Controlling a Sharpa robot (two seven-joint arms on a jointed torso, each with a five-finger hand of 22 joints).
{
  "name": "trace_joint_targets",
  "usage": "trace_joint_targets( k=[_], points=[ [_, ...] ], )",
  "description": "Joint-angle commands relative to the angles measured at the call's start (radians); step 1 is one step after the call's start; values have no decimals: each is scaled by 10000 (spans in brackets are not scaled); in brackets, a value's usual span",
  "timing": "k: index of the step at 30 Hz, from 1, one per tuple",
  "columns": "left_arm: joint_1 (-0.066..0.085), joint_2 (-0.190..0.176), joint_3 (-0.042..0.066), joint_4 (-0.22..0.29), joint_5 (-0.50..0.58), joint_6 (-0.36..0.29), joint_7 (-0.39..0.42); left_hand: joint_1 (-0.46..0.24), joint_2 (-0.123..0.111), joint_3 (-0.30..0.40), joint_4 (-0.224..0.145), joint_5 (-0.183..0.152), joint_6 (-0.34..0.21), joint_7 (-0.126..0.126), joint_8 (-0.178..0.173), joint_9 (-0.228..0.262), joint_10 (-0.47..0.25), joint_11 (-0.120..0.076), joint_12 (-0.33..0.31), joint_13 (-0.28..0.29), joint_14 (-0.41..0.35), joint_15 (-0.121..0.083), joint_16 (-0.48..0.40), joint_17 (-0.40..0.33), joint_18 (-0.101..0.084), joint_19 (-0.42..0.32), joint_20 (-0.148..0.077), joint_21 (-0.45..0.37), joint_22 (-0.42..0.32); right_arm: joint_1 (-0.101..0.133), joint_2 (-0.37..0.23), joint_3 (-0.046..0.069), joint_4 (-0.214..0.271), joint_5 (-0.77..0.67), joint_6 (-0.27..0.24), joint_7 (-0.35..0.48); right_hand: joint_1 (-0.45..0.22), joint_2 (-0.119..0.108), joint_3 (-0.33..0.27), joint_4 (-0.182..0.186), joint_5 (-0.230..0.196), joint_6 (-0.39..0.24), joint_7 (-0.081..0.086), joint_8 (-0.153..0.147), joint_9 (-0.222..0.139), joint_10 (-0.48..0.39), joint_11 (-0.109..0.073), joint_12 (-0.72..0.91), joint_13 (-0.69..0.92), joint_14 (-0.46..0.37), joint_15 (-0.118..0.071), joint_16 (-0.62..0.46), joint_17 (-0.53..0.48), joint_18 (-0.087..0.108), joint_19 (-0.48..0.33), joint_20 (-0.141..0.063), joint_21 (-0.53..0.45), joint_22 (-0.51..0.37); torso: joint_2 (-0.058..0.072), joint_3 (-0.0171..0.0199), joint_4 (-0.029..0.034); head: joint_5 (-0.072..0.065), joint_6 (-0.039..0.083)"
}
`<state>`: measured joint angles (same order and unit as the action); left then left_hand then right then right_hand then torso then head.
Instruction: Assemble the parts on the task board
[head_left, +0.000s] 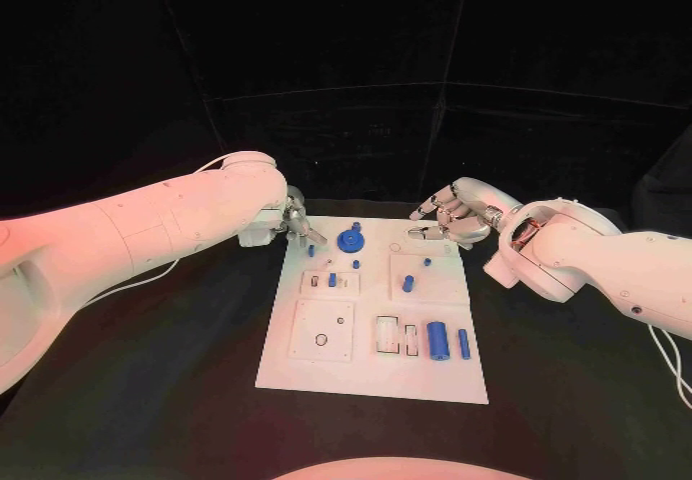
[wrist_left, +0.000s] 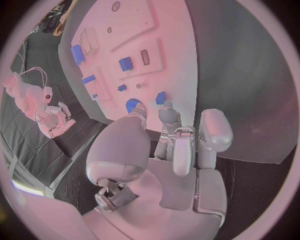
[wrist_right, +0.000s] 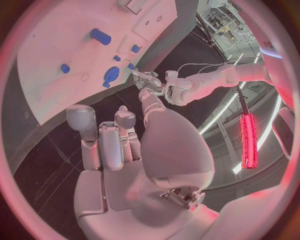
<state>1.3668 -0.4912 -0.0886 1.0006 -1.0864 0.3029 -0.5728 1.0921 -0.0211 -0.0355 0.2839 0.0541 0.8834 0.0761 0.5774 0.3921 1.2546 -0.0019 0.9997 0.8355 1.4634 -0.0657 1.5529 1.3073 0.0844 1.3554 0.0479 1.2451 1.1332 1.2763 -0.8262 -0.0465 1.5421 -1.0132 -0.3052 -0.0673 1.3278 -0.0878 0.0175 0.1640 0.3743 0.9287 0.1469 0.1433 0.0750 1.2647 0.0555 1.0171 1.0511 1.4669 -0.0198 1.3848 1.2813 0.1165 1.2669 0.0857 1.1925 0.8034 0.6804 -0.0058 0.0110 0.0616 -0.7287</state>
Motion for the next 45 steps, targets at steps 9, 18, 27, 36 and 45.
trace_joint_targets(
  k=[9,18,27,36,45],
  points=[
    [-121,232,4,-380,-195,271,245,409,188,-139,-110,-48,109,-39,22,-69,71,-7,68,-2,1023,6,70,2419,137,68,-22,73,47,18,48,5,-16,-19,10,36,49,71,-40,37,89,-63,-27,67,-12,-55,-12,59,-10,422,-38,-32,13,173,9,-40,-49,-5,-3,1,12,16,-31],
    [-185,330,3,-542,-199,280,285,732,395,-135,-219,-45,143,-40,23,-119,70,-10,85,-20,1025,4,75,2428,134,75,-25,70,71,18,35,5,-3,-19,26,45,60,77,-40,38,101,-63,-27,69,-11,-57,-12,57,-14,422,-39,-33,13,174,8,-40,-52,-11,-16,3,18,14,-33],
    [-208,365,3,-588,-200,47,403,912,540,-95,-292,-44,156,-39,24,-147,78,-9,108,-15,1027,5,79,2435,129,85,-25,79,98,18,20,5,8,-19,26,44,60,77,-40,38,101,-63,-27,69,-11,-57,-12,57,-14,422,-39,-33,13,174,8,-40,-52,-11,-13,3,13,6,-29],
    [-216,412,4,-601,-199,-10,527,1658,921,247,-758,-40,193,-78,45,-193,86,-50,130,-25,1033,-18,93,2462,124,102,-35,93,149,18,35,5,-4,-19,38,42,60,77,-40,38,101,-63,-27,69,-11,-57,-12,57,-14,422,-39,-33,13,174,8,-40,-52,-11,-2,-1,21,-1,-46],
    [-243,430,4,-670,-199,-72,627,2871,1339,1193,-1692,-42,114,-161,-34,-287,32,-134,50,-86,1034,-85,95,2467,118,109,-97,100,201,18,26,5,0,-19,47,32,60,77,-40,38,101,-63,-27,69,-11,-57,-12,57,-14,422,-39,-33,13,174,8,-40,-52,-11,-9,2,12,-4,-72]
  ],
)
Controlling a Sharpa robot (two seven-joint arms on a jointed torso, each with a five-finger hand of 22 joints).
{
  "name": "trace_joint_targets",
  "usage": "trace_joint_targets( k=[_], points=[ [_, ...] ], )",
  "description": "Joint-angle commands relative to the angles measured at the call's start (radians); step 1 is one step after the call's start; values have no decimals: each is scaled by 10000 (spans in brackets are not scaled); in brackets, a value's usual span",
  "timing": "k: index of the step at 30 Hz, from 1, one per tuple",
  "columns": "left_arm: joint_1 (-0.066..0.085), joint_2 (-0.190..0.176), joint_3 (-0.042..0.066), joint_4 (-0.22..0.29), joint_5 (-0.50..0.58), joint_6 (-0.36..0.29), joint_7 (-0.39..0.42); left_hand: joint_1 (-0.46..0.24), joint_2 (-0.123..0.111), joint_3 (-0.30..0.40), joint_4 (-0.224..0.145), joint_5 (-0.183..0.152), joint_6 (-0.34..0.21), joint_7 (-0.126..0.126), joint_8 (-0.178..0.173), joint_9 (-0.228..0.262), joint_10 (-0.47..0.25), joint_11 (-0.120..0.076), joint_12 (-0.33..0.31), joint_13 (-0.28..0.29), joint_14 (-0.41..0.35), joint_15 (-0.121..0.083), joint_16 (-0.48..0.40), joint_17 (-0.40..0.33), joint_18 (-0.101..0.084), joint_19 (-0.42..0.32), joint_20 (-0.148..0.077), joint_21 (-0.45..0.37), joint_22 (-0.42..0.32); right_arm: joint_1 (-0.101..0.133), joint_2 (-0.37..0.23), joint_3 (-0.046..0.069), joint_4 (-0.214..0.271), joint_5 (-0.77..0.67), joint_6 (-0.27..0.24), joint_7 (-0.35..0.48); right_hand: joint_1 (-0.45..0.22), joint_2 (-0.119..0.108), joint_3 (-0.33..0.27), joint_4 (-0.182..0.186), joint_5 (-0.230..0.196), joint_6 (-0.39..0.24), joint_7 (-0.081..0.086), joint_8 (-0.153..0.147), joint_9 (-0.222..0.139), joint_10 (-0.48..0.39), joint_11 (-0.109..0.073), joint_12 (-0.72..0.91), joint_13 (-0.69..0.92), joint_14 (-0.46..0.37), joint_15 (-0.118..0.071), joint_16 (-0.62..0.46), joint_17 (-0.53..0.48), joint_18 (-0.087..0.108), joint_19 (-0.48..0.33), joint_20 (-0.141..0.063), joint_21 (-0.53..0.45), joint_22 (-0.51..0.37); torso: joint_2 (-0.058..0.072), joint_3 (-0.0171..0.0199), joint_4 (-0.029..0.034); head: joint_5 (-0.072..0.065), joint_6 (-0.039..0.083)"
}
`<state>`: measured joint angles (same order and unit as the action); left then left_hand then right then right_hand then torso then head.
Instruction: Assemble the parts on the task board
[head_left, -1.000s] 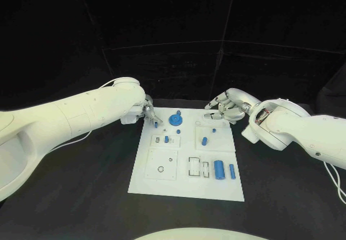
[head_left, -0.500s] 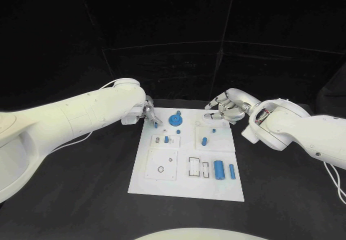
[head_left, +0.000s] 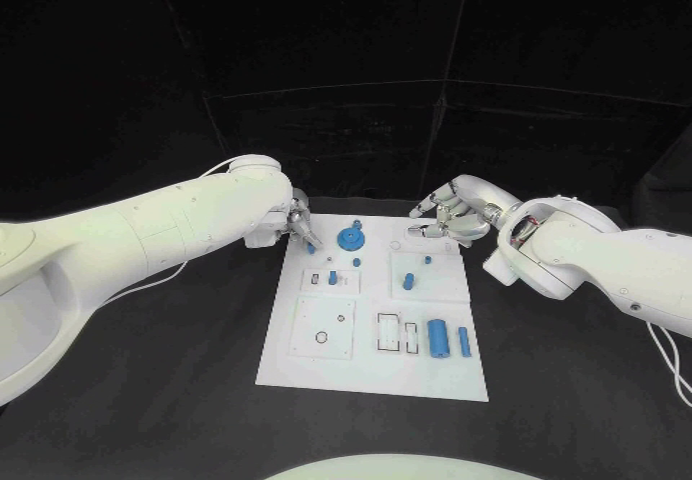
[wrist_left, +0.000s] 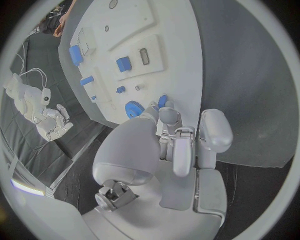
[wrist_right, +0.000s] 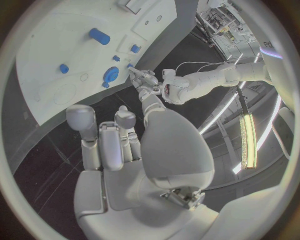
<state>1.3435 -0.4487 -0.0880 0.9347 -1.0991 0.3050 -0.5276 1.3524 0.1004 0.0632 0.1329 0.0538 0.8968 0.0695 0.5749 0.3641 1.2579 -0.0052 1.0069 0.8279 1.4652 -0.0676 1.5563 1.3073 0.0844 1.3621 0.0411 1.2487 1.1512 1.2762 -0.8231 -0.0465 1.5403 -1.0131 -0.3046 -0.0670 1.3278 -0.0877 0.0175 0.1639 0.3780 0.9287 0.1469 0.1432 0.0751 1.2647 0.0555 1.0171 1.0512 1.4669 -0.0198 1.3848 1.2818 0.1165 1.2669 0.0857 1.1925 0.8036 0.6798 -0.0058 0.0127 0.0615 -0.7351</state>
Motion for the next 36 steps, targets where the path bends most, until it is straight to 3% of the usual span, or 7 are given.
trace_joint_targets(
  k=[1,6,10,16,23,28,36],
  points=[
    [-13,0,-2,-5,-72,-106,187,393,147,347,-299,-37,-22,-105,-13,-16,0,-110,-26,-7,1018,-73,65,2473,116,45,-36,69,32,19,-6,5,18,-20,42,29,77,92,-44,45,92,-62,-27,76,-11,-58,-12,62,-16,424,-39,-32,15,173,12,-41,-55,-12,-4,3,-4,-3,-10],
    [-22,-103,-2,128,-69,-243,283,719,104,1077,-783,-36,-5,-120,68,20,22,-126,-80,-34,1018,-90,67,2476,108,54,-66,81,74,19,-20,5,23,-20,48,24,79,93,-44,46,94,-62,-27,76,-11,-58,-12,63,-16,424,-39,-32,15,173,12,-41,-55,-12,-9,4,-1,-7,-13],
    [-24,-374,-1,517,102,-529,314,207,-274,2249,-1068,-46,-61,-65,287,163,136,-111,-128,-102,1014,-64,58,2457,104,67,-53,89,135,20,-36,5,25,-20,45,22,77,94,-51,53,97,-61,-27,79,-10,-60,-12,62,-20,424,-39,-34,13,174,12,-42,-58,-17,-11,0,15,-10,-11],
    [-19,-1026,1,1545,733,-1361,241,-492,-738,3632,-1296,-58,-144,-86,563,332,225,-136,-90,-94,1005,-66,36,2412,100,76,-50,70,174,20,-69,4,20,-20,49,9,62,98,-69,74,88,-60,-26,85,-9,-58,-10,66,-21,424,-39,-36,13,174,14,-42,-61,-19,-21,0,34,23,7],
    [-52,-1820,-10,2895,1083,-2436,246,-1058,-1101,4669,-1425,-37,-164,-150,864,501,322,-146,33,6,1004,-92,33,2404,93,115,-63,90,252,20,-76,4,-11,-16,54,18,5,123,-162,171,-75,-60,-26,110,-6,-57,-8,81,-35,427,-36,-44,19,173,23,-41,-72,-25,-11,0,41,128,-16],
    [-243,-2364,-20,3747,1126,-3181,332,-1290,-1255,5081,-1457,-44,-179,-168,1025,593,367,-167,101,66,1009,-109,44,2424,83,151,-80,124,318,20,-75,3,-24,-13,68,29,2,126,-176,183,-100,-60,-26,114,-6,-55,-8,88,-33,427,-35,-45,19,172,25,-41,-73,-23,-28,-6,77,172,-63],
    [-681,-2896,-26,4458,1077,-3788,466,-1408,-1332,5313,-1476,-43,-197,-178,1117,647,396,-176,140,99,1010,-118,47,2431,80,166,-90,133,343,18,-62,2,-43,0,102,47,1,131,-191,195,-125,-60,-27,118,-5,-59,-8,84,-41,427,-35,-49,18,174,22,-41,-81,-36,-20,-32,120,157,-90]
  ],
)
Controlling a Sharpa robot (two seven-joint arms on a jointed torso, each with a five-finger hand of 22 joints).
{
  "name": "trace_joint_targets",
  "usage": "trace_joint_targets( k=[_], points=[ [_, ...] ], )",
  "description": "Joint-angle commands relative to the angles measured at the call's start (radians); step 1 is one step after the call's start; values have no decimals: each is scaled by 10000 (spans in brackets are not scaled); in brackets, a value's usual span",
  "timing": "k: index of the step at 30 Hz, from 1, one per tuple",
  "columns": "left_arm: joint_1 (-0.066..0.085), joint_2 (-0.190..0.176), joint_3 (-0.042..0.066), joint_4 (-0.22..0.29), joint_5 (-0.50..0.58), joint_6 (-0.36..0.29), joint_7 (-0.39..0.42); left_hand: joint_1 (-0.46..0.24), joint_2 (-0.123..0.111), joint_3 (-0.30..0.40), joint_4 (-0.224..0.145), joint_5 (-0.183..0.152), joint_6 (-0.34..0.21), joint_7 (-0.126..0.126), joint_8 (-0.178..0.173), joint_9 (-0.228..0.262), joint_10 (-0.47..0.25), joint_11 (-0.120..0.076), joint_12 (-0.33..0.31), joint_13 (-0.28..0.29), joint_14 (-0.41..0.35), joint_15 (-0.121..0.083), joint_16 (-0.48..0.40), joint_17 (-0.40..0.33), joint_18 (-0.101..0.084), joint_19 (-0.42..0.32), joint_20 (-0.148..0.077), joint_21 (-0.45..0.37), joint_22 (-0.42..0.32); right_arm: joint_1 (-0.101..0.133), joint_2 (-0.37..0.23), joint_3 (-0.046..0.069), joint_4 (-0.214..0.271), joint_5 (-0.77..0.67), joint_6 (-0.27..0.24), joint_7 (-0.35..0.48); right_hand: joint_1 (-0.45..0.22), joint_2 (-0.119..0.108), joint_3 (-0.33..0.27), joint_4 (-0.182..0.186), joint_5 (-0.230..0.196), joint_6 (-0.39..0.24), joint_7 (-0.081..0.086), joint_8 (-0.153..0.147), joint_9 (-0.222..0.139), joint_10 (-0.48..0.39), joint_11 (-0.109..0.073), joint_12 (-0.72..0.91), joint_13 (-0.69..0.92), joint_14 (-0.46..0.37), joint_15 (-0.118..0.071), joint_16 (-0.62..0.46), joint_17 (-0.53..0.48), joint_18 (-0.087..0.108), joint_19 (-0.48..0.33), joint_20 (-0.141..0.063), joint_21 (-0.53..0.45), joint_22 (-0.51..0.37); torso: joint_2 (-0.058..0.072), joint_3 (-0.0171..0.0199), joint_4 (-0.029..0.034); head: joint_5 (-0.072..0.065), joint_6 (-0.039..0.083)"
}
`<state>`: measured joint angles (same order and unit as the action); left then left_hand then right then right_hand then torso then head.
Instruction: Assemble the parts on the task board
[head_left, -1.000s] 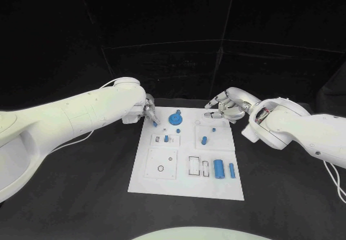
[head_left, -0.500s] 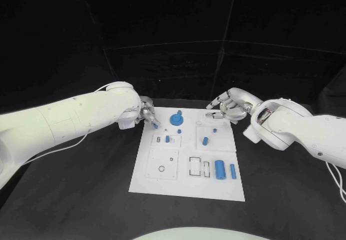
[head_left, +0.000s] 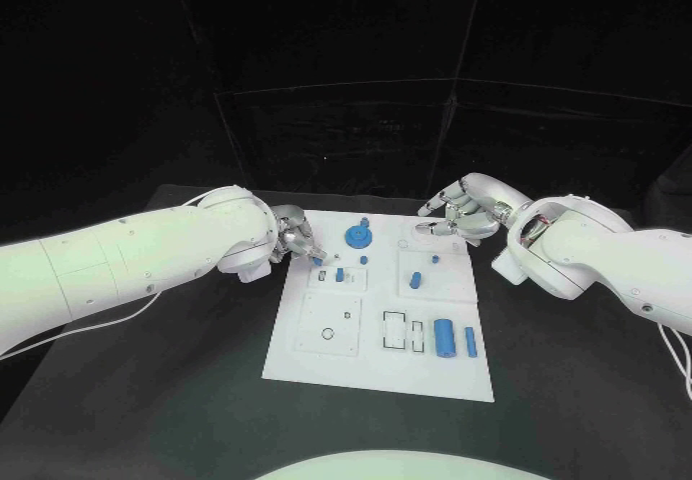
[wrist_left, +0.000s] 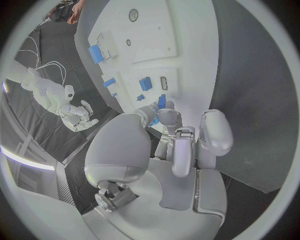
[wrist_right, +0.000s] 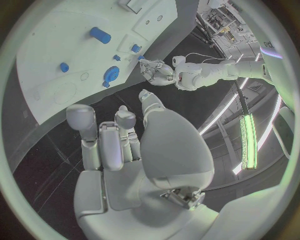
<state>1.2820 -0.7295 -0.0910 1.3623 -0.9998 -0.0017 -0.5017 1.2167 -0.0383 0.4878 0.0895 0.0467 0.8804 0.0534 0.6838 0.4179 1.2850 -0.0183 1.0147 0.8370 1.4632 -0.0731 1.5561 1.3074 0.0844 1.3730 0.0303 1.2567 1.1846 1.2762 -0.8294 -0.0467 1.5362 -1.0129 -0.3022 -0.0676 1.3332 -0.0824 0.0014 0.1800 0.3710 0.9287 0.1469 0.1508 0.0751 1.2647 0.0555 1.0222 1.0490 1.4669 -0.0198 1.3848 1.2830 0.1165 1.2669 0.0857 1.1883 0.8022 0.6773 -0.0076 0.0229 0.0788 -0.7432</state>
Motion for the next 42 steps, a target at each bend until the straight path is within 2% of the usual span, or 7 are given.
trace_joint_targets(
  k=[1,4,12,28,42],
  points=[
    [-122,-154,3,287,11,-770,223,-51,56,1068,-1042,28,-34,-17,29,110,125,-46,62,9,1031,-64,49,2431,81,58,18,53,9,18,0,4,-7,-2,81,53,-52,78,-29,34,-55,-60,-27,42,-6,-59,-8,33,-19,427,-36,-48,6,174,22,-41,-39,-23,0,-10,13,-8,-24],
    [-226,-299,3,518,-228,-855,265,-94,19,1175,-1062,27,-47,-22,70,134,132,-52,64,4,1030,-69,47,2428,82,59,13,47,8,18,-3,4,-14,12,90,56,-52,78,-29,34,-55,-60,-27,42,-6,-59,-8,33,-19,427,-36,-48,6,174,22,-41,-39,-23,-3,0,-1,1,-31],
    [-335,-494,2,821,-741,-952,359,-111,-4,1220,-1074,28,-50,-26,90,146,144,-55,79,19,1034,-72,57,2447,76,75,11,69,38,17,-5,3,-35,118,111,64,-52,78,-29,34,-55,-60,-27,42,-6,-59,-8,33,-19,427,-36,-48,6,174,22,-41,-39,-23,6,1,-2,-15,-46],
    [-372,-383,2,771,-870,-429,153,-136,-32,1272,-1085,28,-53,-29,113,159,149,-58,76,10,1035,-74,57,2448,78,75,9,62,34,17,7,3,-50,140,143,60,-47,83,-34,37,-63,-61,-27,45,-5,-53,-9,45,-10,429,-36,-43,16,173,26,-41,-36,-16,11,17,-8,-45,-81],
    [-382,-218,-3,631,-876,-4,-40,-159,-41,1293,-1080,27,-57,-27,122,165,143,-57,60,-11,1033,-74,54,2442,82,67,8,47,17,17,24,3,-58,140,169,61,-47,83,-34,37,-63,-61,-27,45,-5,-53,-9,45,-10,429,-36,-43,16,173,26,-41,-36,-16,13,10,-6,-71,-123]
  ],
)
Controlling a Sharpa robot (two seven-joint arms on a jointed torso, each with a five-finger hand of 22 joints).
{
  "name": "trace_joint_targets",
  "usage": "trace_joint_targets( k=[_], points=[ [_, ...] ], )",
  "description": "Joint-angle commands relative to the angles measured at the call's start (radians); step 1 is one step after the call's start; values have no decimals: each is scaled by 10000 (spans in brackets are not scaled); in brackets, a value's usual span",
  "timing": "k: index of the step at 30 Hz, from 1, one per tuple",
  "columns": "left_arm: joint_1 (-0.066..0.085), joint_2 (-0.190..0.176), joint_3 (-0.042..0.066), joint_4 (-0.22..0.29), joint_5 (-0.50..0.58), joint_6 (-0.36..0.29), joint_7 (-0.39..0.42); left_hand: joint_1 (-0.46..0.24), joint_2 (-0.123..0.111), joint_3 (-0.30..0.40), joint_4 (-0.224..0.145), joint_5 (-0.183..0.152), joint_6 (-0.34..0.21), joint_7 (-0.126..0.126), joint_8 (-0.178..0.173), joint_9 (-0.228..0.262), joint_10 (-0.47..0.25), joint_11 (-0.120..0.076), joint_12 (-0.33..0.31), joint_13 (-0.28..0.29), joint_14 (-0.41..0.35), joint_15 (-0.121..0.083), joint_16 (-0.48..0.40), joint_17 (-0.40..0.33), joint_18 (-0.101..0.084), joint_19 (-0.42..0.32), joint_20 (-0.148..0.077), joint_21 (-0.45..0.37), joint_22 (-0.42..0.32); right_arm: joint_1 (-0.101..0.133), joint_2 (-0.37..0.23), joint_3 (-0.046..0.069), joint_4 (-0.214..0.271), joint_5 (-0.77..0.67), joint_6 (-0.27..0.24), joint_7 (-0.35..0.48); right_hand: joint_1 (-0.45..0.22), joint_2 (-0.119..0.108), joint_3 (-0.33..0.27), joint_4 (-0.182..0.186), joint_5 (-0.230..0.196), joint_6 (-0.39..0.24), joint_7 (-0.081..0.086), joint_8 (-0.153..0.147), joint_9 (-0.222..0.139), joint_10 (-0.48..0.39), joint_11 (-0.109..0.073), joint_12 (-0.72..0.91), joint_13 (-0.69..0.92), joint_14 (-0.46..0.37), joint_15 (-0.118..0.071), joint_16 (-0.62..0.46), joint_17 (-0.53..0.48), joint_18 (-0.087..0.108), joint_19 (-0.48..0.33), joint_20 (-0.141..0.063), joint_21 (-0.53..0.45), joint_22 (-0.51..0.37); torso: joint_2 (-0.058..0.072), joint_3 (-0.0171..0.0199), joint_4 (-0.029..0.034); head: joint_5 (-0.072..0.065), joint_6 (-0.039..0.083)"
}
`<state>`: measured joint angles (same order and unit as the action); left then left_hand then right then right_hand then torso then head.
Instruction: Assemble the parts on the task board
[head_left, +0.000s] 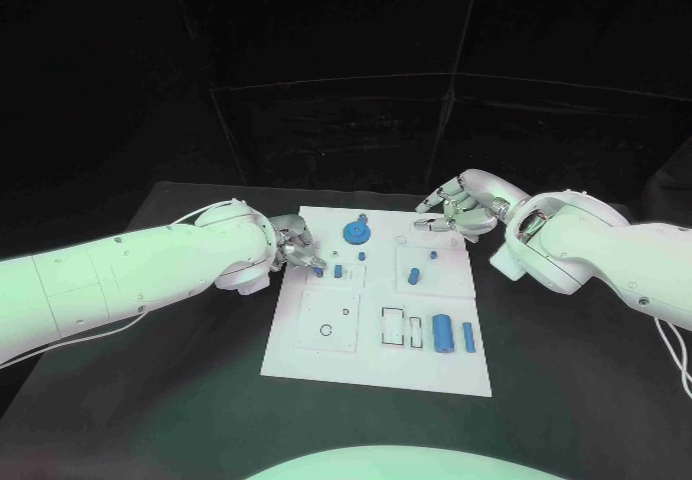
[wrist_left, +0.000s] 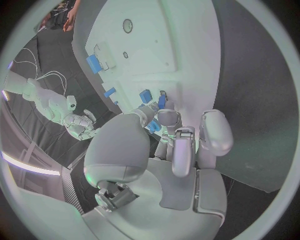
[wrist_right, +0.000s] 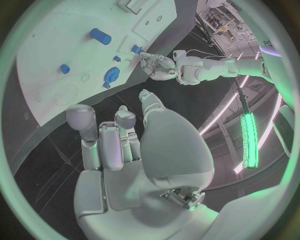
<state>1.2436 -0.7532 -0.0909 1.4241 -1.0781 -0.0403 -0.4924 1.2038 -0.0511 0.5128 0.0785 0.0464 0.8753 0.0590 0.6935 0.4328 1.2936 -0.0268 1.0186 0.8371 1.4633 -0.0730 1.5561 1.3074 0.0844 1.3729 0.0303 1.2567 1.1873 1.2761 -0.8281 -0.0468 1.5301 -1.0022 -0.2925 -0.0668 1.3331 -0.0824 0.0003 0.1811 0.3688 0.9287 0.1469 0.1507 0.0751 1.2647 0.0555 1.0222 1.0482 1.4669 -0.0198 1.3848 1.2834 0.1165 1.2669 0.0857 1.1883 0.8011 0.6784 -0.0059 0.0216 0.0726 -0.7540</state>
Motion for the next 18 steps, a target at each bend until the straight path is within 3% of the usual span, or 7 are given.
trace_joint_targets(
  k=[1,18],
  points=[
    [1,18,-6,22,-92,438,-148,-34,85,1045,-969,29,-6,-82,25,16,56,29,20,-15,1032,-75,54,2441,82,65,8,45,-14,18,12,4,1,32,77,53,-47,83,-24,27,-41,-61,-27,46,-5,-53,-9,45,-2,429,-36,-43,12,173,26,-41,-36,-4,3,-8,8,-9,-17],
    [-5,52,-54,7,-93,743,-240,-53,43,1079,-986,26,-20,-87,40,25,51,27,9,-28,1033,-72,55,2442,84,58,9,32,-24,18,27,3,-11,32,102,62,-47,83,-24,27,-41,-61,-27,46,-5,-53,-9,45,-2,429,-36,-43,12,173,26,-41,-36,-4,-2,-7,3,1,-39]
  ],
)
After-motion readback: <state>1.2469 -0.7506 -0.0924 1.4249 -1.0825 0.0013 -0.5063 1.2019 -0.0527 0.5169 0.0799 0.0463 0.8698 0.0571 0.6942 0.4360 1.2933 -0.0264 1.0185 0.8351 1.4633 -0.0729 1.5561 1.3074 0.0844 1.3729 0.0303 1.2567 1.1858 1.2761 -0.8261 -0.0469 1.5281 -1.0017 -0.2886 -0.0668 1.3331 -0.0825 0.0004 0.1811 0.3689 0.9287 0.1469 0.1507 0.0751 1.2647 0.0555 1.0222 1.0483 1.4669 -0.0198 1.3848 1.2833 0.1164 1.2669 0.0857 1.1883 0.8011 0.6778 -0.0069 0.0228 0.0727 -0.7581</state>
